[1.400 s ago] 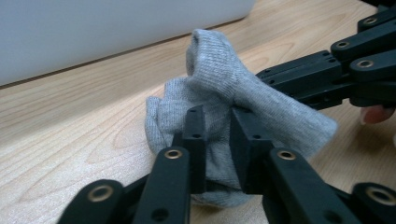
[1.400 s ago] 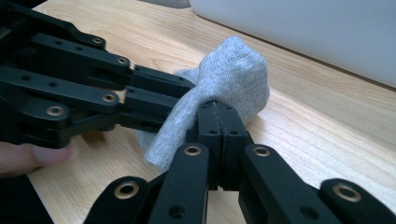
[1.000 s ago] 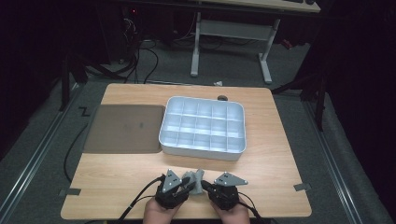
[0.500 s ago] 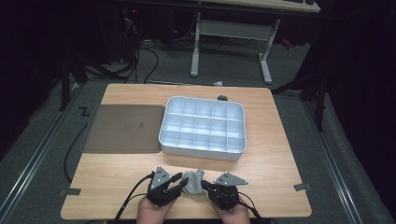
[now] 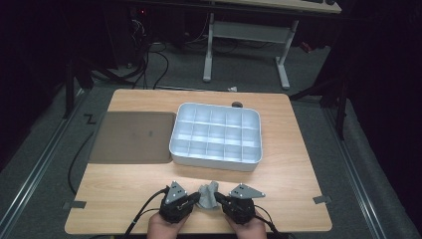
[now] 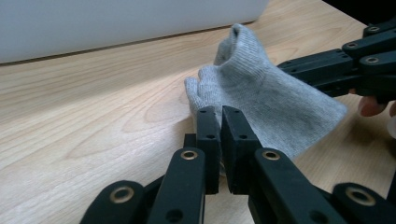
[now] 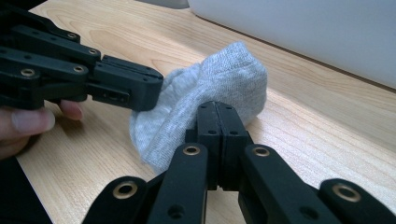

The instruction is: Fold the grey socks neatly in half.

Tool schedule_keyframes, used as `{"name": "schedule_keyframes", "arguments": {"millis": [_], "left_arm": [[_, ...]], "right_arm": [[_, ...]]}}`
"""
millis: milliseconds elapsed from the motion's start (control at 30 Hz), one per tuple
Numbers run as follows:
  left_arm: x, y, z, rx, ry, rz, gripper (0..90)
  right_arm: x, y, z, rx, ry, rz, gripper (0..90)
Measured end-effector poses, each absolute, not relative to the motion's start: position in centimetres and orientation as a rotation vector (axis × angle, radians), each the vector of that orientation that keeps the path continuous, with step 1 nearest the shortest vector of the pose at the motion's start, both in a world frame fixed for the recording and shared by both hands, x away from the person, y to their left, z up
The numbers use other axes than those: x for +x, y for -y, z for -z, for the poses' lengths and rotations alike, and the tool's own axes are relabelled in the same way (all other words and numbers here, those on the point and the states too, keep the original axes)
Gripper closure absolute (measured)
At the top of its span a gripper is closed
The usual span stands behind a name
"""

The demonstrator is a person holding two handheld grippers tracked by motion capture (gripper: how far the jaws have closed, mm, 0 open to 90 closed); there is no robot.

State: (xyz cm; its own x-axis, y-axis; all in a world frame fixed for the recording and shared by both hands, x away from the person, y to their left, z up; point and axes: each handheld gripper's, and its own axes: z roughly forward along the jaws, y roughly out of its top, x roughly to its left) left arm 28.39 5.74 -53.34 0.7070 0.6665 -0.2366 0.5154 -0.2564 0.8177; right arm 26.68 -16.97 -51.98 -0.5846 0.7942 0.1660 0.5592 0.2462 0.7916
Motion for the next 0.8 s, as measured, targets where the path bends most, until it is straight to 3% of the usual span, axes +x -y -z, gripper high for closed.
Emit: {"name": "schedule_keyframes", "arguments": {"millis": [333, 800], "left_arm": [[27.9, -4.6, 53.5, 1.965, -0.874, -0.211, 86.3], [27.9, -2.5, 53.5, 2.019, -0.853, -0.142, 87.0]], "right_arm": [[26.6, 16.9, 51.6, 1.244, -2.237, -1.276, 90.0], [26.4, 16.8, 51.5, 1.229, -2.232, -1.281, 90.0]]}}
